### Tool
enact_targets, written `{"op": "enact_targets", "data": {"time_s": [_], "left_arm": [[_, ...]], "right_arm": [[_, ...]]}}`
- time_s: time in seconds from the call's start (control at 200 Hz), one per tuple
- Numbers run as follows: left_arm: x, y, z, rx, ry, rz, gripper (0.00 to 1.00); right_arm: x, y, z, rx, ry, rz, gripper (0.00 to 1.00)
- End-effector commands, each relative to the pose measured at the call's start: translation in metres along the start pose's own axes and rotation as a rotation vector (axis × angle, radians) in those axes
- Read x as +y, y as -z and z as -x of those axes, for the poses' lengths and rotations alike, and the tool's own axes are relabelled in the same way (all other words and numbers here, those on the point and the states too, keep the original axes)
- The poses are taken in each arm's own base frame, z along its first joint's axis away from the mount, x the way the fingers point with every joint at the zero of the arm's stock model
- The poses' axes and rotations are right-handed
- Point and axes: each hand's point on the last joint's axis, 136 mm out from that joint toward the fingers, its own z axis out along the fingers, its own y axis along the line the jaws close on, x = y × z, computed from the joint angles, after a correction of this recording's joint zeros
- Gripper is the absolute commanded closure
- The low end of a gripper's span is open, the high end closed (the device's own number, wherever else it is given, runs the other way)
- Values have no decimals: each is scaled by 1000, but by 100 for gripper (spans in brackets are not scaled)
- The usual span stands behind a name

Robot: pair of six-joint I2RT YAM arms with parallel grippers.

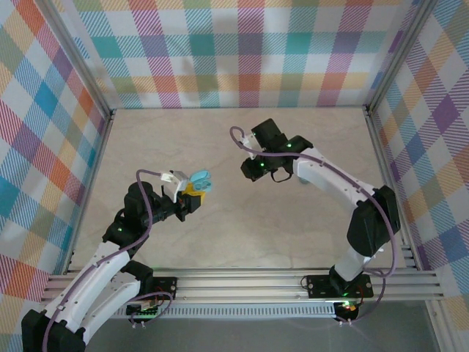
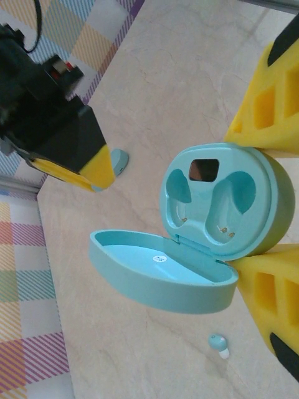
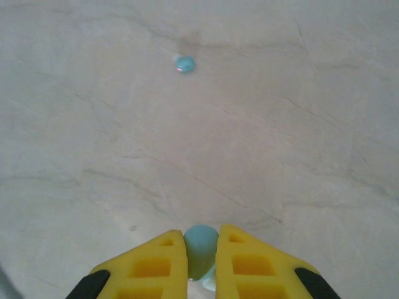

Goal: Insert wireless bluetooth earbuds into charging case

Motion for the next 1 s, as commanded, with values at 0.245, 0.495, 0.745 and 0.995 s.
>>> {"op": "enact_targets", "data": {"time_s": [0.245, 0.495, 0.745, 0.995], "left_arm": [[-8, -14, 4, -19, -37, -98, 100], [-28, -19, -5, 60, -113, -251, 100], [-33, -15, 4, -19, -203, -255, 100], [-43, -7, 7, -42, -236, -293, 100]], "right_arm": [[61, 75, 27, -169, 45, 257, 86], [100, 89, 29, -187, 108, 438, 85], [133, 94, 24, -156, 143, 607, 85], [143, 75, 11, -94, 169, 651, 84]]}}
